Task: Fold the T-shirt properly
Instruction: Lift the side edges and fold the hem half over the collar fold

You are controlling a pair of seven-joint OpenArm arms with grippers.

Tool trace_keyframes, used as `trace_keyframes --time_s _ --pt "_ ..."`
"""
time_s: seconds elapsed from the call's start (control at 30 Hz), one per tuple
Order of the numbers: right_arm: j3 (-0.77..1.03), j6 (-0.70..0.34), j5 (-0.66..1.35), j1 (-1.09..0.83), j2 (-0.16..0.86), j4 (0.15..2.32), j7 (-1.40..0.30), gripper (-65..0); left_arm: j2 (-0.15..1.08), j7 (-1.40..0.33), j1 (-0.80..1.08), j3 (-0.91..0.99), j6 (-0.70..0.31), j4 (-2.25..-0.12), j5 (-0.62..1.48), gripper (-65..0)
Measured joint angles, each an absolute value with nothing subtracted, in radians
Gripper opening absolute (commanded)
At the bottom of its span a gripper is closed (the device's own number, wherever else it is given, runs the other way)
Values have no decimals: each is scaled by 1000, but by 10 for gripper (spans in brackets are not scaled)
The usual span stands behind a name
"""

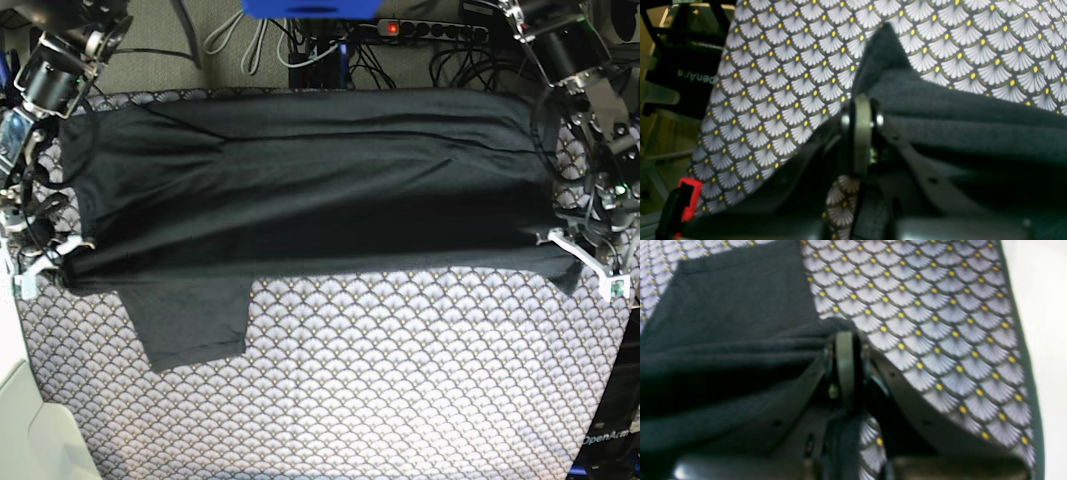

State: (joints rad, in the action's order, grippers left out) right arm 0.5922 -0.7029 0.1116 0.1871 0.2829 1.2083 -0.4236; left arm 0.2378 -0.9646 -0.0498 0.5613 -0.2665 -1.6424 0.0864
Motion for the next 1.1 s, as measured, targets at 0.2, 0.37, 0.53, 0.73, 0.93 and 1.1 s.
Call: trace_keyframes --time_s 0.2,0.37,0.53,0.73,0.93,1.1 --pt "593 -703 111 124 282 1210 -423 -650 235 -965 -43 561 -267 -1642 87 -647" --pt "593 -703 112 102 281 1211 -419 -650 234 -970 -9 561 -266 -1642 86 -647" --pt "593 -703 112 59 280 1218 -423 -650 234 -962 42 561 -267 -1646 99 -647" --pt "593 -701 114 15 267 1332 -419 -650 236 -960 70 559 -266 -1646 192 -647" --pt "593 -702 110 -46 263 1346 -434 -650 235 -968 99 559 -266 -1645 196 -647" --pt "593 -702 112 -68 263 1352 -421 -650 238 -961 107 561 -266 -1645 195 -647"
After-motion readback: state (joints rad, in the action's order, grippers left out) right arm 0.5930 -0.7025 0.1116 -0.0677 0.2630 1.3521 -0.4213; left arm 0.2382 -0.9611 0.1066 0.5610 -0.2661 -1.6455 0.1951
